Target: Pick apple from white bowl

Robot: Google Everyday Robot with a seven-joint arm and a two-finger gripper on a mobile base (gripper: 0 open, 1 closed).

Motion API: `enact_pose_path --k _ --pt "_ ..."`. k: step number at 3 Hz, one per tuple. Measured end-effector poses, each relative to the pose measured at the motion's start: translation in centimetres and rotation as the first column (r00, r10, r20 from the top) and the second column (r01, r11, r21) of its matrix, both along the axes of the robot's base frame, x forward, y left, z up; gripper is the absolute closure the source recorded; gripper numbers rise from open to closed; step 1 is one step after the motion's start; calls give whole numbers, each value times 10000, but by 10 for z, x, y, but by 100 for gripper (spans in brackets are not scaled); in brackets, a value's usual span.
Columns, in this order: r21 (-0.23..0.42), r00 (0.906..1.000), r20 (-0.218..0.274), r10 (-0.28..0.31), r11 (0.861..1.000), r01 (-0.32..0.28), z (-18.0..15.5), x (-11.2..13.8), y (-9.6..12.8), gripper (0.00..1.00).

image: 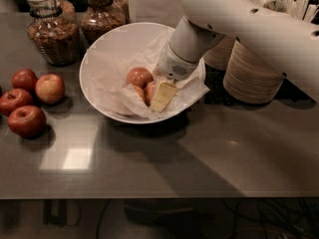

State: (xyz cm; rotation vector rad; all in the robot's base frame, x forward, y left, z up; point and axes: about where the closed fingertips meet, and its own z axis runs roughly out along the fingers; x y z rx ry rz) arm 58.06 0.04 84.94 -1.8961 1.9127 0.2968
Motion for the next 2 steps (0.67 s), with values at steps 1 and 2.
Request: enact_pose_path --k 1,2 --pt "0 10000 -3 2 10000 -2 0 0 0 89" --pt "3 10000 -14 12 10000 -12 0 0 0 100"
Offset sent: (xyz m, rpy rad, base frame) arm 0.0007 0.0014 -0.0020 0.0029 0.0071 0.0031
